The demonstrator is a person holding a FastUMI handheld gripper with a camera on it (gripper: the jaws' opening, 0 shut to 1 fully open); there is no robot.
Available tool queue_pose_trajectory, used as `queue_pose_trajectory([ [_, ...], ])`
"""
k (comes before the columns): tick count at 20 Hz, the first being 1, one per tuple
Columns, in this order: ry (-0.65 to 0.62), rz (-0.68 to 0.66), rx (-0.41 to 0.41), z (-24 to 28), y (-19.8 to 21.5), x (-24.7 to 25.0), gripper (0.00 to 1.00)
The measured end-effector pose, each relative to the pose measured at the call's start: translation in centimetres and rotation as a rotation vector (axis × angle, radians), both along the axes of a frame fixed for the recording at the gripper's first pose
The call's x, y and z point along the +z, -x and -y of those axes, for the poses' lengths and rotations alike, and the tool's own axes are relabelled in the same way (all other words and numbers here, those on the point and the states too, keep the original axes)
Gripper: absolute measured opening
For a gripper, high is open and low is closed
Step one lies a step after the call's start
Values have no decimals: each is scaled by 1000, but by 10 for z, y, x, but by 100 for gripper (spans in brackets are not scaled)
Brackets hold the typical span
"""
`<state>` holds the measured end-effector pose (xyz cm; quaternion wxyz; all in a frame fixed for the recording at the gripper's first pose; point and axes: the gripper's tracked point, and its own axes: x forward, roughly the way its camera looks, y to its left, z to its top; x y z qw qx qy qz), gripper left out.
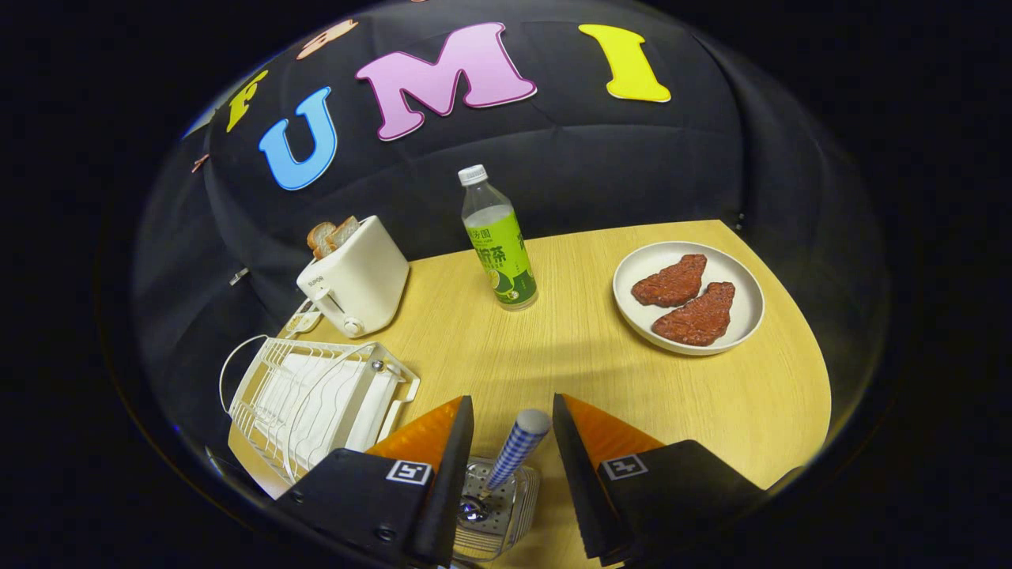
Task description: Take the plate from the dish rack, then take the spoon from the basket and place it into the plate.
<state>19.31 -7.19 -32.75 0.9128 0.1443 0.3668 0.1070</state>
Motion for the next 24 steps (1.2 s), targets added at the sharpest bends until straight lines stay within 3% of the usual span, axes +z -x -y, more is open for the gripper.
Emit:
queue_pose_trajectory([
  [1,-4,-6,-1,-2,1,-1,61],
  [4,-4,-42,-32,1,4,0,24],
  [7,-24,-59,-79,1,5,11,17],
  [10,-9,-21,-96,0,6,36,13],
  [16,24,81,-157,1,16,113,13],
  [20,50,124,-173,4,48,157,13],
  [24,89,113,-146,-2,95,168,13],
])
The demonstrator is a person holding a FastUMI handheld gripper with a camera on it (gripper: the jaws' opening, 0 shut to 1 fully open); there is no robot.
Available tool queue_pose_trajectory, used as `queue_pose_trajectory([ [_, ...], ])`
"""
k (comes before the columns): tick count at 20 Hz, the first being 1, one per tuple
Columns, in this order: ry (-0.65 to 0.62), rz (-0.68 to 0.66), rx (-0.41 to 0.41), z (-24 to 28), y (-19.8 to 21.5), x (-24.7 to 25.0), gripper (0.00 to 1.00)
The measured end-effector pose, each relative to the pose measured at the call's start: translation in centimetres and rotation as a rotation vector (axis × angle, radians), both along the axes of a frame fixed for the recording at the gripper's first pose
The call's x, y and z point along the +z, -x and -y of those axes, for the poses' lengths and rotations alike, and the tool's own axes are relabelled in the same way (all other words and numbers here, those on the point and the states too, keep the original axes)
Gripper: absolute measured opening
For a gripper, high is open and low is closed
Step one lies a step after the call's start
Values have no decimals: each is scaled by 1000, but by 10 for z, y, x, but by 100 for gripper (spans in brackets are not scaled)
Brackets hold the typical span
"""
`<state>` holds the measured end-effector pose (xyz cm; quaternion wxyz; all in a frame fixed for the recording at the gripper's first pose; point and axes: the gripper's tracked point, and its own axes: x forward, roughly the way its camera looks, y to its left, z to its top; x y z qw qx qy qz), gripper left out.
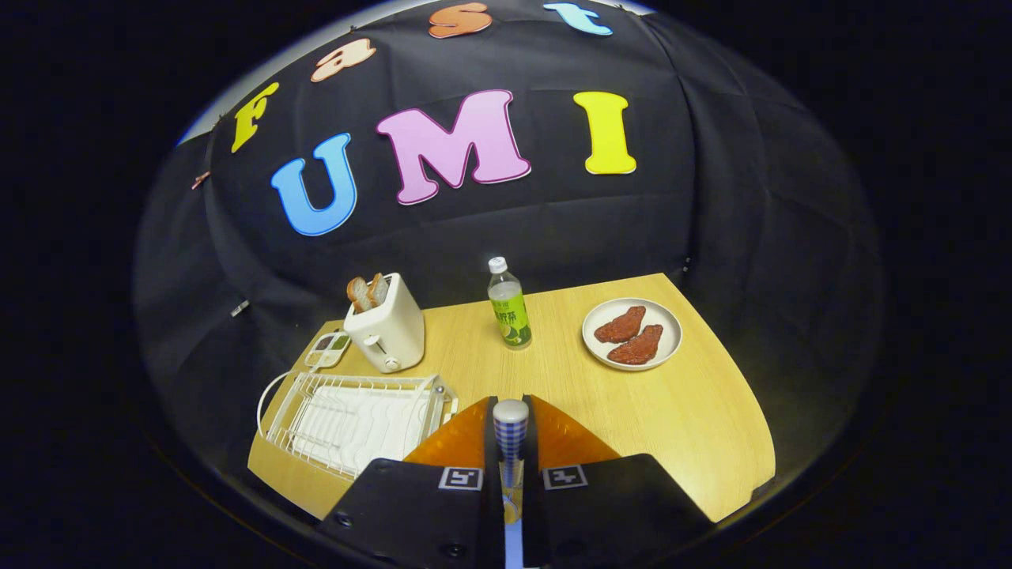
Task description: Take the plate from the dish rack, then take the spoon from the basket and place it into the plate.
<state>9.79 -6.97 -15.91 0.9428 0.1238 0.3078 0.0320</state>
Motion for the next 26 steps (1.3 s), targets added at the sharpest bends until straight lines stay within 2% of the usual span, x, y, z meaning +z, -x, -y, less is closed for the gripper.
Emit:
queue_pose_trajectory([
  [4,-59,-34,-6,-21,50,-4,12],
  [9,-198,-150,-23,-55,95,-41,13],
  [18,-255,-336,-33,-75,120,-136,13],
  [26,-231,-405,67,-100,120,-164,16],
])
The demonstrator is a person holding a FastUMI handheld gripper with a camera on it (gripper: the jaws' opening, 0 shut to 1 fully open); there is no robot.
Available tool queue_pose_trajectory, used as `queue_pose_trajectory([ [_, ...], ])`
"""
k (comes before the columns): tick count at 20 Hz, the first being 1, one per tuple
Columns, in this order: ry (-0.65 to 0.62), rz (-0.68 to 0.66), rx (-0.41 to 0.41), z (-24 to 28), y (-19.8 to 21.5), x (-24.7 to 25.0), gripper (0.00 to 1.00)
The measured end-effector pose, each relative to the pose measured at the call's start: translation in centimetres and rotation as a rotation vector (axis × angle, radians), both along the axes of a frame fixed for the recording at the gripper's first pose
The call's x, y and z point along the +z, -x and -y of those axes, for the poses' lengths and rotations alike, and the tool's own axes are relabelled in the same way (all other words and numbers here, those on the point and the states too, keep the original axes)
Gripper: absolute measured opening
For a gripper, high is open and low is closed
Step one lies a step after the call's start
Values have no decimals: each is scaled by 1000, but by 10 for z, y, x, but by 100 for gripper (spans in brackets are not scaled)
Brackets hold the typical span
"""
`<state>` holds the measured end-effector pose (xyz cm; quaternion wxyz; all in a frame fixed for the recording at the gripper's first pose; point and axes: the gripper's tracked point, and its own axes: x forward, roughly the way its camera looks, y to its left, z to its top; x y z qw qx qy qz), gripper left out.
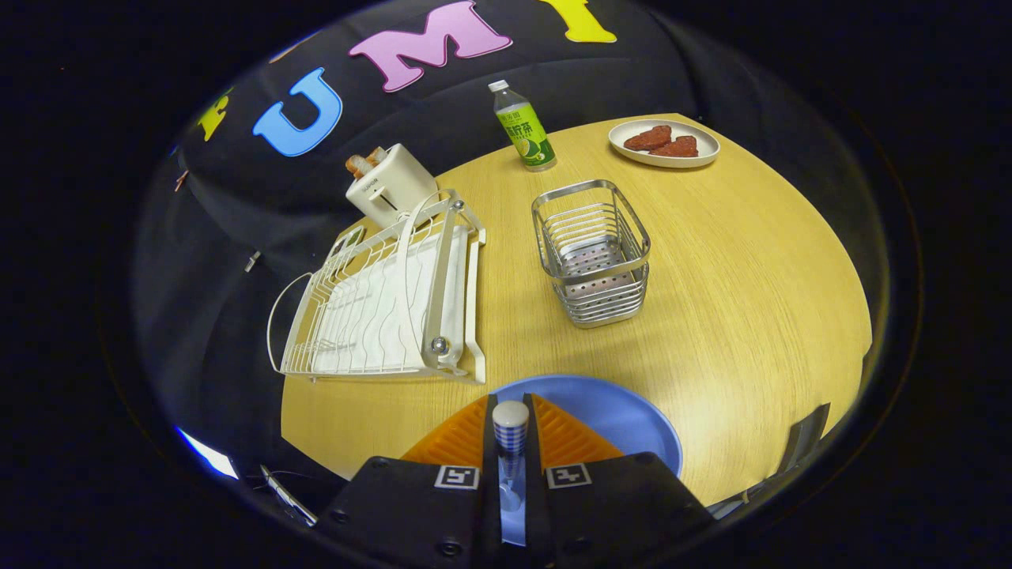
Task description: Take the plate from the dish rack, then take the spoon from the basket and place it into the plate.
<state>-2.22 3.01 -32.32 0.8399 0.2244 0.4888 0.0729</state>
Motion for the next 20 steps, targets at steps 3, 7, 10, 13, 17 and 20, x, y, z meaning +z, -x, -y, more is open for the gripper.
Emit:
queue_pose_trajectory([
  [3,-13,-12,26,-2,4,0,18],
  [7,45,16,39,22,9,10,81],
  [10,120,110,34,45,6,31,98],
  [13,176,236,24,59,-4,72,98],
  [17,249,432,11,69,-20,140,99],
  [20,307,578,6,72,-29,190,98],
])
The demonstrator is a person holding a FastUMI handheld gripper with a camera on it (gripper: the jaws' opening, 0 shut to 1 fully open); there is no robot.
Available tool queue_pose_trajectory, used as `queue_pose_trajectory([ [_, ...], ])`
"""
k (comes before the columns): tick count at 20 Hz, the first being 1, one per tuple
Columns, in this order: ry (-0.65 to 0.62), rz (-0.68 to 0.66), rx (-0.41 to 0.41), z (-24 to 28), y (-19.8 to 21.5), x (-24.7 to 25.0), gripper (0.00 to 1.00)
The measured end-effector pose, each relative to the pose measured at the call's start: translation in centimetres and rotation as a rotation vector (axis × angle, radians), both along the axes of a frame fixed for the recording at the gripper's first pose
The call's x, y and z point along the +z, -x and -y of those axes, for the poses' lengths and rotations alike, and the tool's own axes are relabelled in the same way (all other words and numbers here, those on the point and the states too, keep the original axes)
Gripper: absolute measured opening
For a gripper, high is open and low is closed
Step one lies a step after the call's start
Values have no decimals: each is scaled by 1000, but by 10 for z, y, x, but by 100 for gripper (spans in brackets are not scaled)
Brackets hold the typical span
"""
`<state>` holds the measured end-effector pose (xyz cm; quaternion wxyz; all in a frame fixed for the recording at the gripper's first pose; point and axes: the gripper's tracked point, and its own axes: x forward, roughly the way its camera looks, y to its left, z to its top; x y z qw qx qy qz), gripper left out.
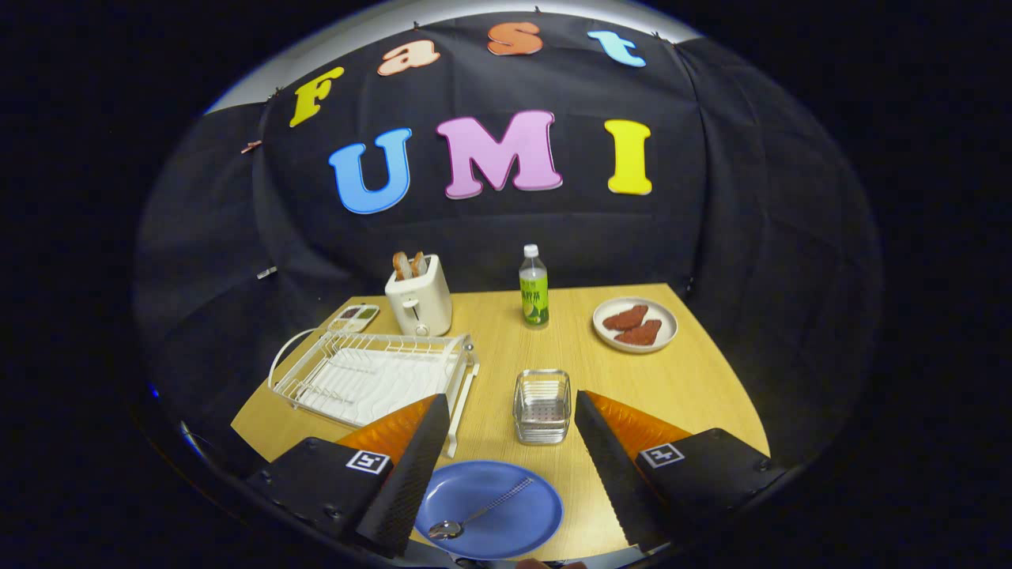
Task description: Take the plate from the dish rack, then take the spoon from the basket and place it into the plate.
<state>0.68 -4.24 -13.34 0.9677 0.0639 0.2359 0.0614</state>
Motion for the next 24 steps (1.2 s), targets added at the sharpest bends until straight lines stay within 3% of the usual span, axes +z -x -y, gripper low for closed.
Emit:
queue_pose_trajectory([
  [6,37,243,-42,-2,-11,101,99],
  [10,51,330,-73,-5,-4,140,99],
  [17,20,349,-122,-23,14,142,99],
  [24,30,331,-55,-60,23,135,99],
])
